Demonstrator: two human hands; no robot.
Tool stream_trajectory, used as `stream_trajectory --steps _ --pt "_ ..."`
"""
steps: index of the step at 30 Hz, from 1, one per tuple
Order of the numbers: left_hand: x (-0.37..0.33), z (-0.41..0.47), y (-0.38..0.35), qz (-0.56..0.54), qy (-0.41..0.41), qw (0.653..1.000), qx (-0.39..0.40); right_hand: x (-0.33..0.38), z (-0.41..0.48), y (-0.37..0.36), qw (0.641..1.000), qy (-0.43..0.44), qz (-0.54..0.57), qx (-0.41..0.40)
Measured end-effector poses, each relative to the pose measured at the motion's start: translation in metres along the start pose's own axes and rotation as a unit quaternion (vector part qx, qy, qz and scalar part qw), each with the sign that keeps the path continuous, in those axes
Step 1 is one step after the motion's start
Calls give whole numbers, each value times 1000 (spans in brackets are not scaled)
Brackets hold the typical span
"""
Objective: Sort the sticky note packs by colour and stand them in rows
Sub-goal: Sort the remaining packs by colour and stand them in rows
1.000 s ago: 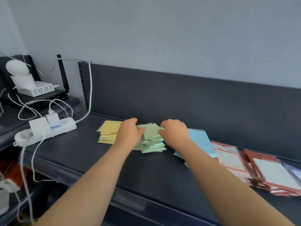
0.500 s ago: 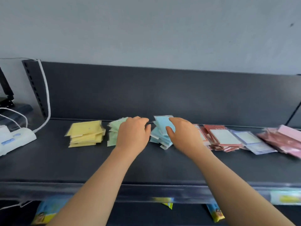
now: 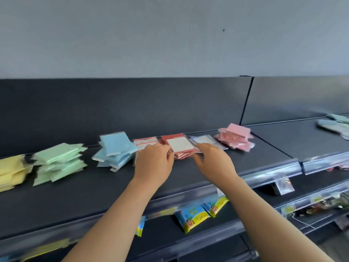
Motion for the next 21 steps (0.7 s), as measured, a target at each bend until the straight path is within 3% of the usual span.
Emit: stream_trajectory --steps 11,21 --pt "-203 50 -87 -60 -47 997 9 -216 -35 67 997 -62 -39 11" --pt "-317 100 -163 -87 -52 993 56 -364 -35 95 992 -116 -28 30"
Point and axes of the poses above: each hand's wrist, its own z-axis towards the middle knuckle, its own y-axis out of the back of the hand, x = y × z, the point moved 10 cm from there along z, towards the middle knuckle, and after that the axes turned 8 degrees about x, right-handed, at the moved point
